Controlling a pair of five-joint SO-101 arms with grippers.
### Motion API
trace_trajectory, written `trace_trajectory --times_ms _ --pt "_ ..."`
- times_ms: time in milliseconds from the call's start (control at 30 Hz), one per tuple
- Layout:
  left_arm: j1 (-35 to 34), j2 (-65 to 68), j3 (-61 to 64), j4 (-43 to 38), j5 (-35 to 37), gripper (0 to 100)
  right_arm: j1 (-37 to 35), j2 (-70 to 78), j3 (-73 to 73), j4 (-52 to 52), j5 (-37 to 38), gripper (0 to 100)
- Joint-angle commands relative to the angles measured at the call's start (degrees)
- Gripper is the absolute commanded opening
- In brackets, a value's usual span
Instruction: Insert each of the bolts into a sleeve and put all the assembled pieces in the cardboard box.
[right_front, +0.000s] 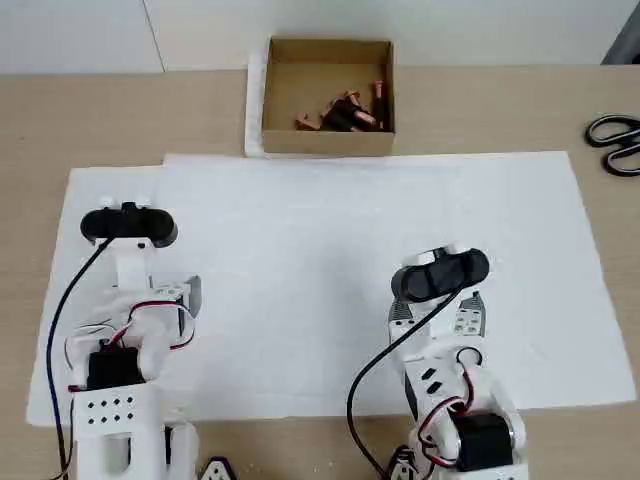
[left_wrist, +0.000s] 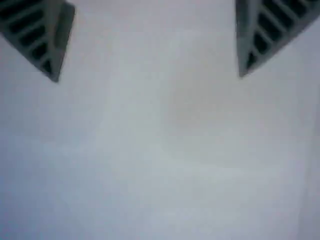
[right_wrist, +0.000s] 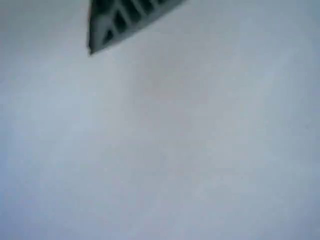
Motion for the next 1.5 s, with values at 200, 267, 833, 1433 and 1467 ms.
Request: trace_trajectory --times_ms 200,267,833,1433,1467 --pt "0.09 -0.79 1.45 -2.11 -0.18 22 0.04 -0.40 7.38 -6.64 0.26 32.5" --pt "0.09 -0.79 3.03 -4.57 -0.18 22 0.04 -0.40 8.97 -7.87 0.35 32.5" --pt "0.09 -0.79 10.51 -12.66 0.00 22 -0.13 -0.22 13.27 -12.26 0.26 32.5" --pt "0.00 -0.79 10.51 -12.57 -0.09 22 -0.04 -0.13 13.27 -12.26 0.44 32.5" --pt "0.00 -0.79 10.51 -12.57 -0.09 22 -0.04 -0.13 13.27 -12.26 0.44 32.5"
